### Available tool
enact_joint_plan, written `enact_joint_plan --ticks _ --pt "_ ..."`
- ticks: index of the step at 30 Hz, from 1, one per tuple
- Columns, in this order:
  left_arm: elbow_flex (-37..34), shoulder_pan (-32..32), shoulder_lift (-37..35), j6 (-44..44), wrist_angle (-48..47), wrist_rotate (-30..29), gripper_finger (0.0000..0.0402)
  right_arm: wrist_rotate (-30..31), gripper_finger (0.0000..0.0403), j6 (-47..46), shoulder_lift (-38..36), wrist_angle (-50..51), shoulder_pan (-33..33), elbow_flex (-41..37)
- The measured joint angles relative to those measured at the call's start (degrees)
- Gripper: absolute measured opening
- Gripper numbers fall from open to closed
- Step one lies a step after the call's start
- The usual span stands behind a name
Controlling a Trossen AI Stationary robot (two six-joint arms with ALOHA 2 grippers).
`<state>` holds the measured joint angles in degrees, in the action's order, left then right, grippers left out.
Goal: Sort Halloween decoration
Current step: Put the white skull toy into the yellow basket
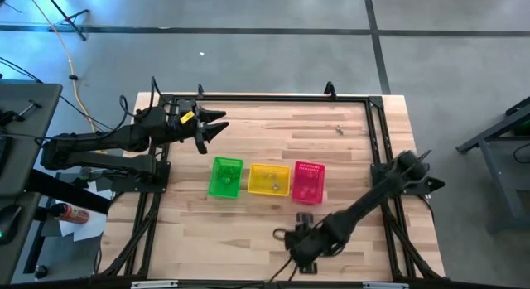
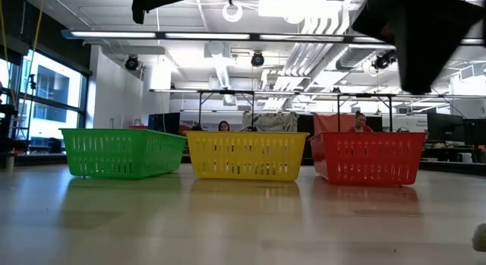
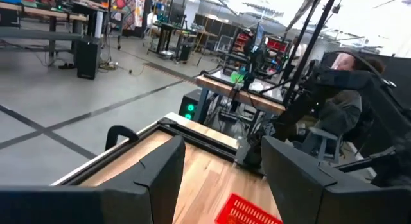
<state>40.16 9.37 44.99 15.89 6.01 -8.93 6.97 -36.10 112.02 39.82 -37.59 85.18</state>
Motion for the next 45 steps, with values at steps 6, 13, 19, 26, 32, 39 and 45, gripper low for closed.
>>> enact_joint_plan --ticks 6,13,19,26,32,39,45 --pt "0.00 0.02 0.00 -0.08 -0.73 0.00 0.0197 -1.78 0.0194 1.43 9.35 0.25 -0.80 7.33" --pt "0.00 0.02 0.00 -1.52 -0.73 0.00 0.0197 -4.21 0.0194 -0.04 13.64 3.06 -0.71 8.88" --pt "0.00 0.02 0.00 -1.53 -0.71 0.00 0.0197 -4.29 0.0194 0.05 14.43 3.99 -0.71 8.94" --pt "0.00 0.02 0.00 -1.16 -0.69 0.00 0.0197 -3.53 0.0163 0.05 14.52 4.13 -0.67 8.92" --pt "0.00 0.02 0.00 -1.01 -0.69 0.00 0.0197 -2.90 0.0126 0.05 14.59 4.21 -0.67 8.87" --pt "0.00 0.02 0.00 -0.97 -0.69 0.00 0.0197 -1.21 0.0118 0.07 14.63 3.76 -0.71 8.77" --pt "0.00 0.02 0.00 -0.98 -0.69 0.00 0.0197 0.23 0.0118 1.46 14.67 3.14 -0.79 8.70"
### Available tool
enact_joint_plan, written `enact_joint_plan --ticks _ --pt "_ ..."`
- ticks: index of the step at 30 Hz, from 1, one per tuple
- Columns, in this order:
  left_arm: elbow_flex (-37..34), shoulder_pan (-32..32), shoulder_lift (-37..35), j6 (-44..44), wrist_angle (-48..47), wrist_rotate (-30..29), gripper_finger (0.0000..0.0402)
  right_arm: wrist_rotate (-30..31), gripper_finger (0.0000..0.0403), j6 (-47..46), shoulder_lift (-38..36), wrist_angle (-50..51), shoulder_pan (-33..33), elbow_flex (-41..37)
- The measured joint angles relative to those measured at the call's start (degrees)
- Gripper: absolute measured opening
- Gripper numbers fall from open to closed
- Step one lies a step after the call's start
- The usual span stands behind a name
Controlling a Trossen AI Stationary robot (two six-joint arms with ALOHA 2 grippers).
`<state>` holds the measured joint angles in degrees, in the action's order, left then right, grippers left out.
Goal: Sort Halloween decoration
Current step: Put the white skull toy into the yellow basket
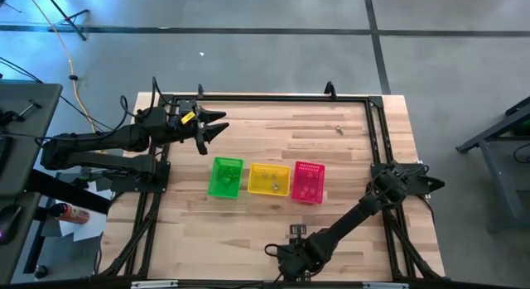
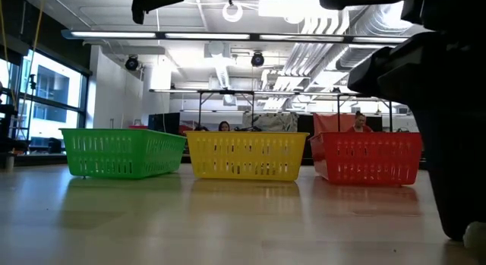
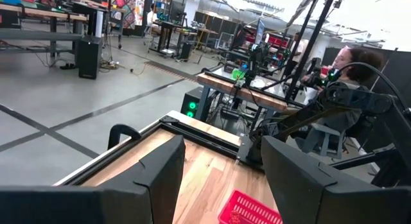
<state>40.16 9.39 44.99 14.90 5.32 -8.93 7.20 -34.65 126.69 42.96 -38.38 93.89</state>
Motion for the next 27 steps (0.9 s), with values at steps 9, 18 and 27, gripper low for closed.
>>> enact_joint_plan --ticks 9,18,27 --pt "0.00 0.00 0.00 -0.01 -0.02 0.00 0.0197 0.72 0.0119 1.60 0.04 -0.28 -0.03 0.00" --pt "0.00 0.00 0.00 -0.01 -1.00 0.00 0.0197 1.30 0.0059 1.04 0.09 -0.37 0.05 0.00" --pt "0.00 0.00 0.00 0.01 -2.54 0.00 0.0197 1.64 0.0016 1.08 0.07 -0.35 0.10 0.07"
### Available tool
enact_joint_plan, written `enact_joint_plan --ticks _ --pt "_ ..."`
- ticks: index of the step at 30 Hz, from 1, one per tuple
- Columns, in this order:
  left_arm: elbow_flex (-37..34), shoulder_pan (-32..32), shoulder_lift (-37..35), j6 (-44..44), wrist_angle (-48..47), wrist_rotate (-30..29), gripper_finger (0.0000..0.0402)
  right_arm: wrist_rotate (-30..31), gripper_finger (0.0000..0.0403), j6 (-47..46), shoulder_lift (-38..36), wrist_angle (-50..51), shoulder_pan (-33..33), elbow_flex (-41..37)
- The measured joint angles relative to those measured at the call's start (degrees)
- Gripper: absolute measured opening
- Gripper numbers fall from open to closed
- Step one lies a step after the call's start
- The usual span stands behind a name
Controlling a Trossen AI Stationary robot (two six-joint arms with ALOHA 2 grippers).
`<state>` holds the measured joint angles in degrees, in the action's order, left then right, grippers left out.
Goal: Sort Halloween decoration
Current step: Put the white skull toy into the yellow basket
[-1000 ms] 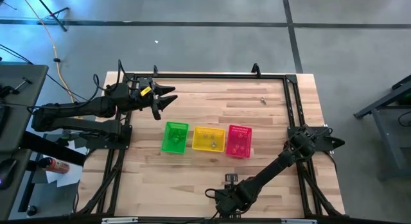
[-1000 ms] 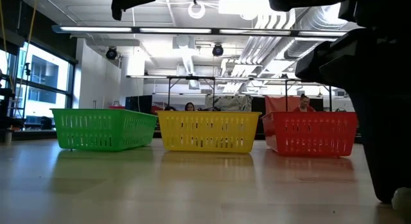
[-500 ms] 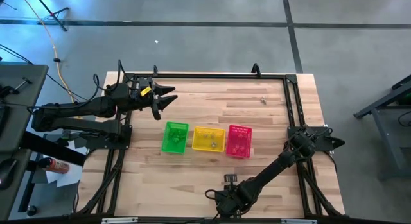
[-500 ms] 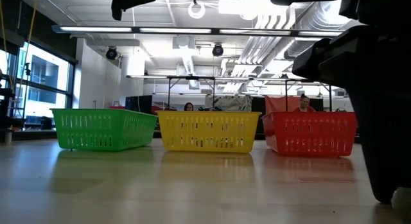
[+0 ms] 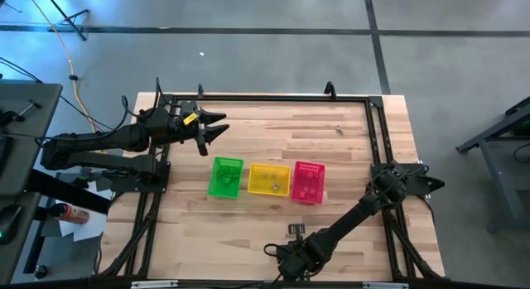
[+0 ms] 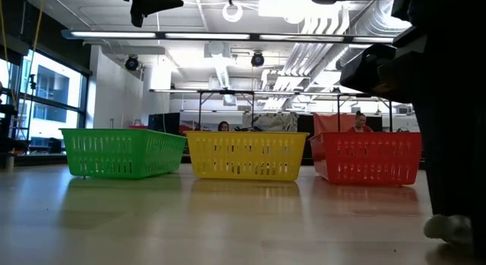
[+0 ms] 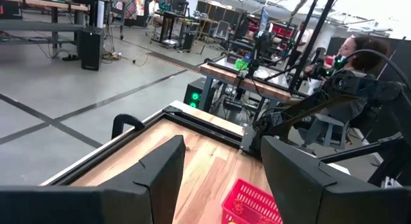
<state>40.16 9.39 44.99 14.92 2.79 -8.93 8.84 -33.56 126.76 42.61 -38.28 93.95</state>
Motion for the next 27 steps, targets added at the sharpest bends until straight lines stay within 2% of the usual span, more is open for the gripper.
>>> enact_joint_plan --ticks 7,21,24,27 --pt "0.00 0.00 0.00 0.02 0.02 0.00 0.0197 1.03 0.0020 0.59 -0.98 2.32 0.09 -0.13" --pt "0.00 0.00 0.00 0.76 0.04 -0.04 0.0197 10.71 0.0017 2.73 -9.56 25.87 0.93 -0.30" --pt "0.00 0.00 0.00 2.03 0.05 -0.57 0.0197 12.67 0.0017 0.77 -13.98 27.69 1.31 -3.13" --pt "0.00 0.00 0.00 2.49 0.07 -0.63 0.0197 12.85 0.0017 -3.84 -20.35 27.89 1.89 -9.39"
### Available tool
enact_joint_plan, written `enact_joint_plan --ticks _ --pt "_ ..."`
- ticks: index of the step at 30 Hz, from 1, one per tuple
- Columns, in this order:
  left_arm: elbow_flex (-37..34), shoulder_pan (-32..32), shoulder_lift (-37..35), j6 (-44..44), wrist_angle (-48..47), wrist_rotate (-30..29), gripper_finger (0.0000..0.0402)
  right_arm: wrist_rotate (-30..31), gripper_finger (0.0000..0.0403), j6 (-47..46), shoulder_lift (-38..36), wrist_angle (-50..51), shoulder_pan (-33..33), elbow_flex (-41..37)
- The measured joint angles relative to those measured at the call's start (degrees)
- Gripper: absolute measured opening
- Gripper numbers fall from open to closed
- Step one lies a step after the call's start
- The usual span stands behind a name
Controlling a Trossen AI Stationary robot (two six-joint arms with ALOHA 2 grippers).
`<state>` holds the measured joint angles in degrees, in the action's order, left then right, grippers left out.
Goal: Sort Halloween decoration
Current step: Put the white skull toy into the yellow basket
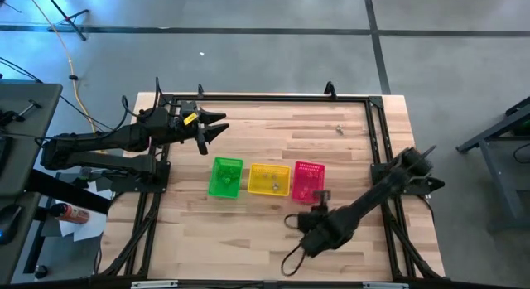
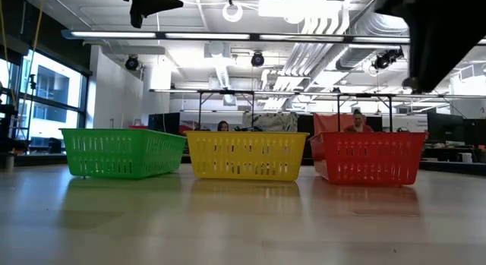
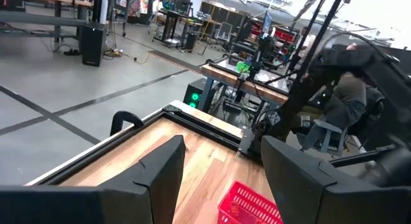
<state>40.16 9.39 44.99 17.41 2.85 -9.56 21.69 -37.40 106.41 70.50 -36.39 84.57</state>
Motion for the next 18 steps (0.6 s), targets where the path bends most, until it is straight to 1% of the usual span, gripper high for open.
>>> enact_joint_plan --ticks 4,8,10,12,14,16,18 --pt "0.00 0.00 0.00 0.00 0.00 0.00 0.0197 1.31 0.0017 -7.31 -10.69 -0.60 0.83 -9.59" --pt "0.00 0.00 0.00 0.00 0.01 0.00 0.0197 5.52 0.0017 -13.12 -22.00 -4.24 2.23 -18.49" --pt "0.00 0.00 0.00 0.00 0.03 -0.01 0.0197 8.18 0.0017 -13.84 -27.46 -8.28 3.29 -22.62" --pt "0.00 0.00 0.00 0.00 0.02 -0.02 0.0197 10.54 0.0017 -12.71 -32.46 -14.41 4.66 -26.74" --pt "0.00 0.00 -0.02 0.04 0.02 -0.02 0.0197 12.13 0.0017 -9.13 -36.68 -22.71 6.30 -31.14" --pt "0.00 0.00 0.00 0.88 0.02 -0.02 0.0197 12.19 0.0017 -3.92 -39.94 -33.25 8.26 -35.62" --pt "0.00 0.00 0.00 1.87 0.00 -0.43 0.0197 10.59 0.0017 2.56 -41.77 -46.08 10.66 -40.01"
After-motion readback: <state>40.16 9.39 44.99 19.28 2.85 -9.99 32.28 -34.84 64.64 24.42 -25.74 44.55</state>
